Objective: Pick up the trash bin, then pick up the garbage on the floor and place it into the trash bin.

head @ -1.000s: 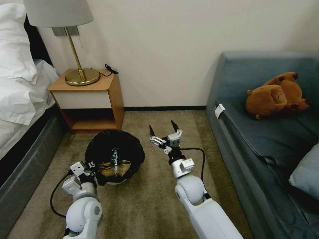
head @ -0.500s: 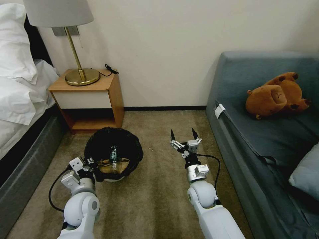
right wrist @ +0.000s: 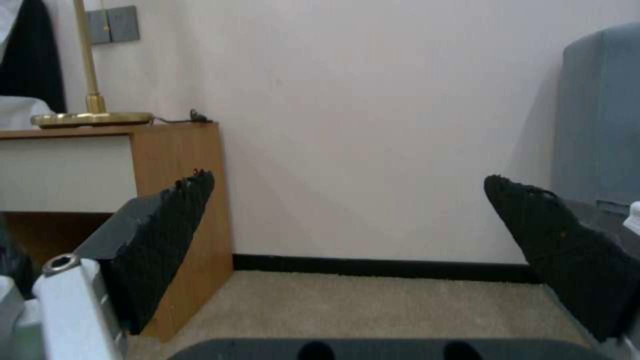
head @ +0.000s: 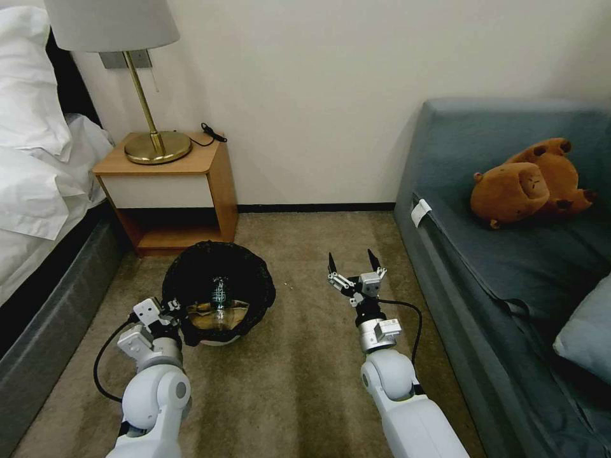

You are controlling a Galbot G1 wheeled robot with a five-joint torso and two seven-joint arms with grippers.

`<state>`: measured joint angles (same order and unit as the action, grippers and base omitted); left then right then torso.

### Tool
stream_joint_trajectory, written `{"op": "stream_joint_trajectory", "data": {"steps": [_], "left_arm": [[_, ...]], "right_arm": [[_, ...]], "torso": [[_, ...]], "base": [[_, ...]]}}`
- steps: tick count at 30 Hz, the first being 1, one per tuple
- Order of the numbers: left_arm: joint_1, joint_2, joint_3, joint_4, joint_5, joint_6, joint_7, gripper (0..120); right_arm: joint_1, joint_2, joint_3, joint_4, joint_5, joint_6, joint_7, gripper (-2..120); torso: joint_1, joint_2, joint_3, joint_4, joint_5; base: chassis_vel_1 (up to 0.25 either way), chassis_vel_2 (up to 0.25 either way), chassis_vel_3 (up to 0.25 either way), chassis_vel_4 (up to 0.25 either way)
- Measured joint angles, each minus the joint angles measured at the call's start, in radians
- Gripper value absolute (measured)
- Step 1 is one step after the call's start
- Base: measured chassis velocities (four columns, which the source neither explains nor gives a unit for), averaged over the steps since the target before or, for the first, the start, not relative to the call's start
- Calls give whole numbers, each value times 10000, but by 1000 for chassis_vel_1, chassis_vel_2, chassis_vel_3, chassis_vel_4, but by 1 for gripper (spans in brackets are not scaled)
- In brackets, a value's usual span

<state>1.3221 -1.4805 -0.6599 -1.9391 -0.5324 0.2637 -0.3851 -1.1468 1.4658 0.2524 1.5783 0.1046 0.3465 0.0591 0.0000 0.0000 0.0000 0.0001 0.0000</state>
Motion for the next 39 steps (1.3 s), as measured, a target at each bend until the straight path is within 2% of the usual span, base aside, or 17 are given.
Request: {"op": "stream_joint_trajectory", "data": {"steps": [4, 10, 12, 13, 14, 15, 17, 18, 21, 22, 24, 27, 29, 31, 33, 35, 39], "left_arm": [[-212, 65, -84, 117, -183, 30, -130, 4], [-863, 223, -177, 581, -716, 105, -461, 4], [-1302, 267, -279, 987, -894, 105, -534, 4], [-1302, 267, -279, 987, -894, 105, -534, 4], [-1634, 347, -359, 1378, -1086, 58, -599, 4], [-1634, 347, -359, 1378, -1086, 58, -599, 4], [-2235, 482, -449, 2029, -2145, -20, -725, 4], [-2235, 482, -449, 2029, -2145, -20, -725, 4], [-2836, 530, -511, 2758, -3391, -107, -830, 4], [-2836, 530, -511, 2758, -3391, -107, -830, 4], [-3240, 552, -569, 3376, -3715, -282, -837, 4], [-3410, 558, -585, 3617, -3768, -372, -834, 4], [-3821, 626, -603, 4236, -3925, -658, -814, 4], [-3883, 657, -599, 4331, -3958, -707, -813, 4], [-4141, 810, -568, 4823, -4107, -892, -812, 4], [-4157, 815, -568, 4859, -4112, -900, -812, 4], [-4379, 850, -601, 5426, -4081, -1012, -819, 4]], "right_arm": [[-47, -41, 27, -35, -1, 81, -17, 100], [-163, -171, 65, -36, -9, 223, -84, 100], [-305, -246, 64, -35, -7, 308, -97, 100], [-305, -246, 64, -35, -7, 308, -97, 100], [-403, -290, 77, -36, -16, 395, -133, 100], [-403, -290, 77, -36, -16, 395, -133, 100], [-562, -341, 143, -65, -58, 573, -179, 100], [-562, -341, 143, -65, -58, 573, -179, 100], [-696, -347, 150, -77, -10, 743, -171, 100], [-696, -347, 150, -77, -10, 743, -171, 100], [-772, -354, 152, -88, -28, 856, -184, 100], [-802, -359, 155, -88, -40, 886, -189, 100], [-871, -386, 208, -82, -57, 971, -244, 100], [-885, -390, 223, -77, -59, 988, -263, 100], [-940, -405, 255, -70, -79, 1069, -334, 100], [-942, -405, 257, -70, -81, 1074, -337, 100], [-975, -399, 282, -112, -140, 1174, -367, 100]], "torso": [[0, 0, 0, 0, 0], [0, 0, 0, 0, 0], [0, 0, 1, -2, -3], [0, 0, 1, -2, -3], [0, 0, 0, -1, 1], [0, 0, 0, -1, 1], [0, 0, 1, 0, 0], [0, 0, 1, 0, 0], [0, 0, 1, -4, -1], [0, 0, 1, -4, -1], [0, 0, 1, -1, -1], [0, 0, 1, 0, -2], [0, 0, 1, -3, -2], [0, 0, 1, -2, -1], [0, 0, 1, 0, 0], [0, 0, 1, -1, 0], [0, 0, 1, -2, 0]], "base": [[0, 0, 0, 0], [0, 0, 0, 0], [0, 0, 0, 0], [0, 0, 0, 0], [0, 0, 0, 0], [0, 0, 0, 0], [0, 0, 0, 0], [0, 0, 0, 0], [0, 0, 0, 0], [0, 0, 0, 0], [0, 0, 0, 0], [0, 0, 0, 0], [0, 0, 0, 0], [0, 0, 0, 0], [0, 0, 0, 0], [0, 0, 0, 0], [0, 0, 0, 0]]}}
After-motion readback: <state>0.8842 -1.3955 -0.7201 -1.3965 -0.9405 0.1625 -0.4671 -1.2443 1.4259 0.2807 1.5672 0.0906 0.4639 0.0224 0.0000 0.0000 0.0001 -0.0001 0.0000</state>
